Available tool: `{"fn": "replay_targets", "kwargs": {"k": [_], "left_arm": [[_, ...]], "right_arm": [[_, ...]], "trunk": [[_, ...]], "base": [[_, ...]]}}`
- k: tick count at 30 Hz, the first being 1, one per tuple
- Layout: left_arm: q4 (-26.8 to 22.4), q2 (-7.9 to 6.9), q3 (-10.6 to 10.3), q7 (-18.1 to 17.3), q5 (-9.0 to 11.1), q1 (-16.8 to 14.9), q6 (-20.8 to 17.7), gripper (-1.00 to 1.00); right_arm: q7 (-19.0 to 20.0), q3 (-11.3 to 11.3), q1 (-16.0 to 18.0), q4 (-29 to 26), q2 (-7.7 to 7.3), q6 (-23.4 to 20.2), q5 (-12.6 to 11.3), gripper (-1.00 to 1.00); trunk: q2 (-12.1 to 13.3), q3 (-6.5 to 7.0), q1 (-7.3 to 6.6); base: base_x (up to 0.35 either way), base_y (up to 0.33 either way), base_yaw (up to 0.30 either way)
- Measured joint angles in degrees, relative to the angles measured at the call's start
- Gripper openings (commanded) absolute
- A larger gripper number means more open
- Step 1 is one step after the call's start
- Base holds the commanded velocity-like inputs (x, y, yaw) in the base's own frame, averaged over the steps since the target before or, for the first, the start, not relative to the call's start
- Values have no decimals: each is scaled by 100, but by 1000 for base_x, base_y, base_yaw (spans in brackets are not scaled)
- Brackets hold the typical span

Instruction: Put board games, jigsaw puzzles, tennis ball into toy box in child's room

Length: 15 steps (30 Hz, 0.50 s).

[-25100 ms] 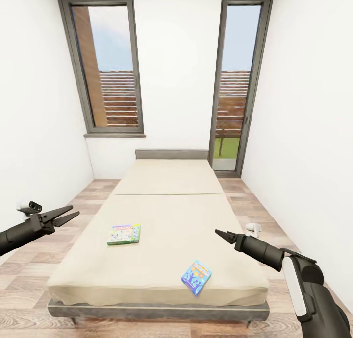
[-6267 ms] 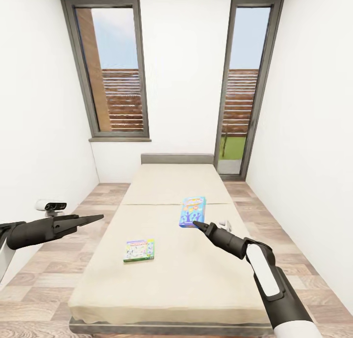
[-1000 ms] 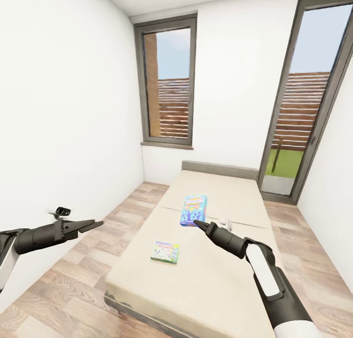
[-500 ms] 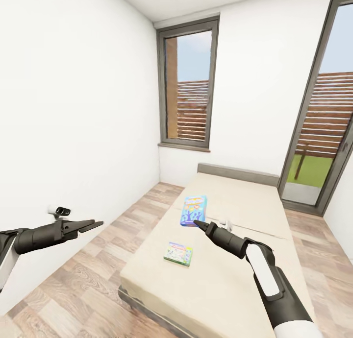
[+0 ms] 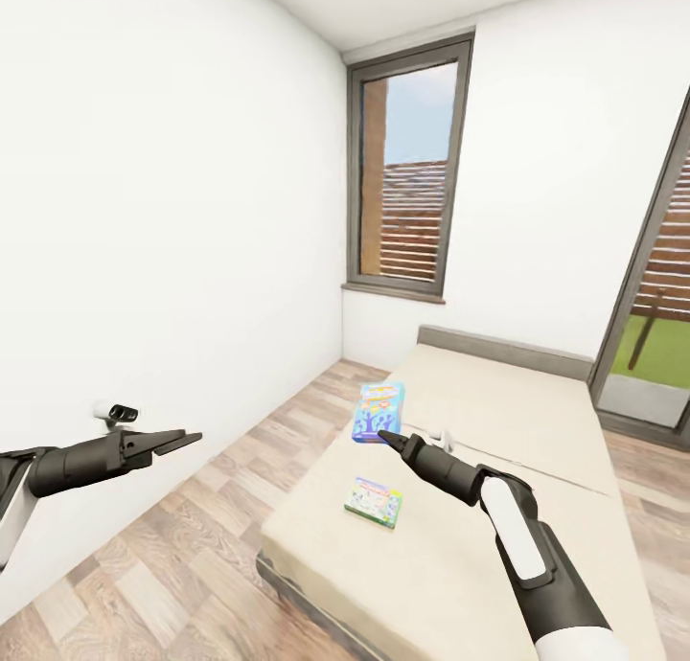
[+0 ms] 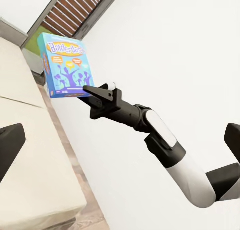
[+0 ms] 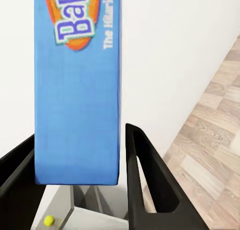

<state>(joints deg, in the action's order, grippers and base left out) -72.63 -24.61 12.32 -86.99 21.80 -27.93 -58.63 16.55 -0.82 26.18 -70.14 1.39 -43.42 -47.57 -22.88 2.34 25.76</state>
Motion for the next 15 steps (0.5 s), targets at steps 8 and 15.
{"fn": "replay_targets", "kwargs": {"k": [8, 15], "left_arm": [[-2, 0, 0, 0, -1, 0, 0, 100], [0, -8, 0, 0, 0, 0, 0, 100]], "right_arm": [[-5, 2, 0, -2, 1, -1, -1, -100], [0, 3, 0, 1, 0, -1, -3, -100]], "trunk": [[1, 38, 0], [0, 72, 1]], "base": [[-9, -126, 246], [-64, -184, 246]]}}
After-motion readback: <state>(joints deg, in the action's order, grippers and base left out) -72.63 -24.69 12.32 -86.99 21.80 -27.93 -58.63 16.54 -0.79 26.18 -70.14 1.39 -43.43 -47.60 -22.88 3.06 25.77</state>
